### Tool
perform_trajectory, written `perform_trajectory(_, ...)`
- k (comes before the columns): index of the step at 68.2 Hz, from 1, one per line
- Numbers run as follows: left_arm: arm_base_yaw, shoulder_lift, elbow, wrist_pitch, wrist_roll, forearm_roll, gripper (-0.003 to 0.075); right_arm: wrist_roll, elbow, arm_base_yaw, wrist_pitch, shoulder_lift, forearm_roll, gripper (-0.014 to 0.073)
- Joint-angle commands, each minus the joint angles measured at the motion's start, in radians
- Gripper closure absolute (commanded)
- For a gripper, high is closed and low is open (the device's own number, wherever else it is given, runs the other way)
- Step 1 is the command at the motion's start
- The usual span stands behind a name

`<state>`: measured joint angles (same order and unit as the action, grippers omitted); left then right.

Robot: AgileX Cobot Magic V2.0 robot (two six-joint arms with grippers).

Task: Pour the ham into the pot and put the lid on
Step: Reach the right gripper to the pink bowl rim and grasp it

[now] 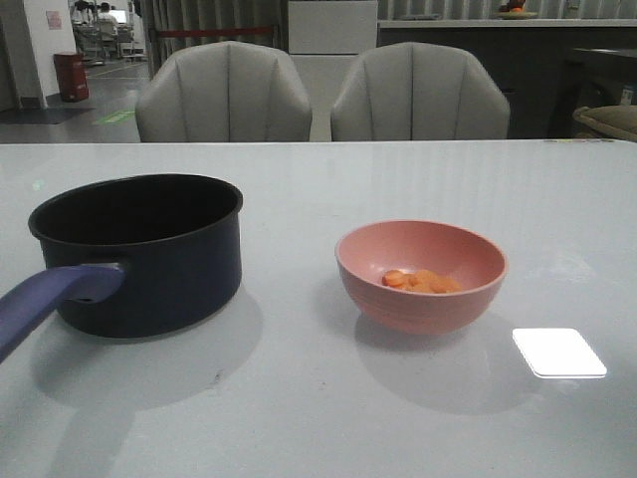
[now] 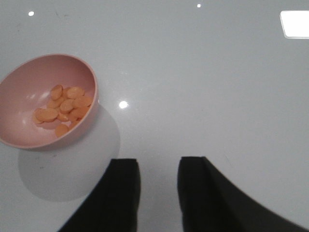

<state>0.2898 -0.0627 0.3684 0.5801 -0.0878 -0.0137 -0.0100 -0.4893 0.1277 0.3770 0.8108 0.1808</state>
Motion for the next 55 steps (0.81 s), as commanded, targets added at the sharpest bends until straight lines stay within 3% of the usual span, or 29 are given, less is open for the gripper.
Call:
perform_trajectory(1, 0.008, -0.01, 0.026, -0.083, -0.001, 0.001, 0.0095, -0.01, -0.1, 0.019, -0.061, 0.121, 0.045, 0.0179)
perform_trajectory(14, 0.008, -0.01, 0.026, -0.083, -0.001, 0.001, 0.0095, -0.01, -0.245, 0.12, -0.1, 0.388, 0.077, 0.018)
perform_trajectory(26, 0.008, -0.01, 0.026, -0.083, -0.001, 0.001, 0.0095, -0.01, -0.37, 0.136, -0.108, 0.605, 0.119, 0.018)
perform_trajectory(55, 0.008, -0.01, 0.026, -0.083, -0.001, 0.001, 0.0095, -0.01, -0.534, 0.16, -0.063, 0.876, 0.137, 0.0197)
